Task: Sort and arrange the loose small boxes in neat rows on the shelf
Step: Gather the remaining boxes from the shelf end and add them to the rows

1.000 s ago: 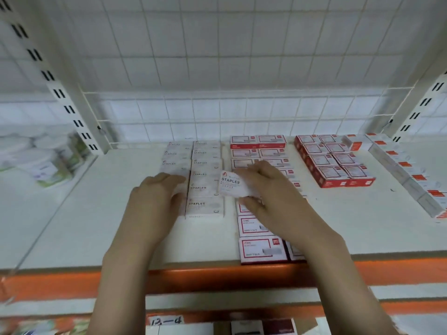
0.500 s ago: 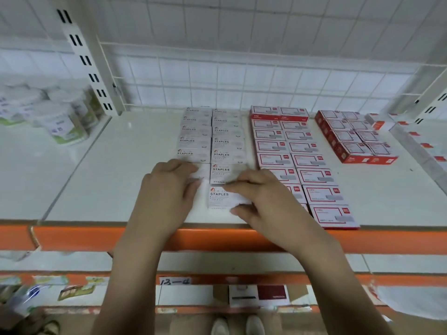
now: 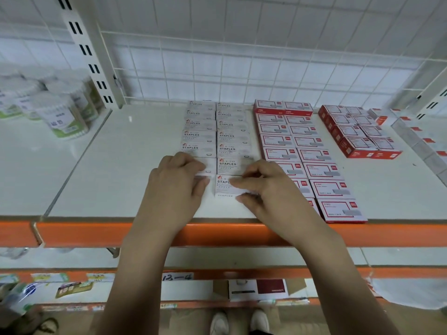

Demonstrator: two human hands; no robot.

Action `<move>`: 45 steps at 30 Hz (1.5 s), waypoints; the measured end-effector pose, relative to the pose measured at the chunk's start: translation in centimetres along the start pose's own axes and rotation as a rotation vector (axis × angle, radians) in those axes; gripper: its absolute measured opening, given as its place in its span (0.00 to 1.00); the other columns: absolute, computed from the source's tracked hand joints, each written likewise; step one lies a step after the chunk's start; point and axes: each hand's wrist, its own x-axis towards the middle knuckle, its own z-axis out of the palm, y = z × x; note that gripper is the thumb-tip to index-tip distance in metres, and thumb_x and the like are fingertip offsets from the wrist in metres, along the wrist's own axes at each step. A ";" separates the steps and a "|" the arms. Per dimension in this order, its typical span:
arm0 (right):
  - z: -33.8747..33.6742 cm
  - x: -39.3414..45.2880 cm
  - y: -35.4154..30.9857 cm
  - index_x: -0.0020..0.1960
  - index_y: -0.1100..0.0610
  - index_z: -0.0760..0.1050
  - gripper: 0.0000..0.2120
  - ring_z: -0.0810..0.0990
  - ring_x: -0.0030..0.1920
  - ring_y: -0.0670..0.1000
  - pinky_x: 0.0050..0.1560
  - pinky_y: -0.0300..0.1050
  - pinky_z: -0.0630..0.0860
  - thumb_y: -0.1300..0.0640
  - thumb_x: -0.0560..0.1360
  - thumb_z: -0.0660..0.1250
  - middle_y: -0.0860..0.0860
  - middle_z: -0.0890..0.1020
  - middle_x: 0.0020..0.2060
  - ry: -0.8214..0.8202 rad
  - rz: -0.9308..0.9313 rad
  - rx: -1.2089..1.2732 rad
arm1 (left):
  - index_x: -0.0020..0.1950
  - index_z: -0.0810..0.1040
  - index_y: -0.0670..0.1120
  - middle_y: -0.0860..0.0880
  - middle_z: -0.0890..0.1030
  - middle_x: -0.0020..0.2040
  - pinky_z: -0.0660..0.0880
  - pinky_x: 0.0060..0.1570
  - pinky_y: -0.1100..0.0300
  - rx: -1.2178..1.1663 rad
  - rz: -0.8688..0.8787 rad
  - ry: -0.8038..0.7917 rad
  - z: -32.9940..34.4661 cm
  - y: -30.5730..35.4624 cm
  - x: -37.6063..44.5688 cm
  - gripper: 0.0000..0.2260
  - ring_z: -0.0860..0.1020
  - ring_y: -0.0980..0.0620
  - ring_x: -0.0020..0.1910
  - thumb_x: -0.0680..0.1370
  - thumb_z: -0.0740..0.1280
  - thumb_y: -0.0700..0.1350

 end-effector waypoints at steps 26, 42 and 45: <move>-11.0 -9.4 11.7 0.64 0.56 0.74 0.19 0.73 0.60 0.54 0.59 0.42 0.66 0.50 0.75 0.65 0.52 0.77 0.58 0.141 0.259 -0.130 | 0.56 0.79 0.43 0.43 0.80 0.53 0.72 0.52 0.46 0.051 0.265 -0.060 4.9 17.2 3.4 0.11 0.76 0.40 0.53 0.76 0.66 0.46; -28.5 -33.1 32.6 0.63 0.57 0.74 0.18 0.71 0.60 0.56 0.55 0.39 0.64 0.55 0.74 0.67 0.54 0.77 0.56 0.306 0.650 -0.254 | 0.67 0.70 0.51 0.52 0.73 0.63 0.61 0.59 0.55 -0.008 0.458 -0.286 17.6 48.8 3.0 0.18 0.69 0.50 0.63 0.79 0.59 0.54; -29.3 -34.9 34.6 0.62 0.58 0.75 0.17 0.74 0.57 0.59 0.57 0.47 0.69 0.58 0.73 0.68 0.56 0.78 0.54 0.339 0.676 -0.227 | 0.68 0.69 0.51 0.52 0.73 0.63 0.61 0.60 0.55 0.016 0.505 -0.327 19.2 51.8 3.3 0.18 0.68 0.50 0.63 0.79 0.58 0.54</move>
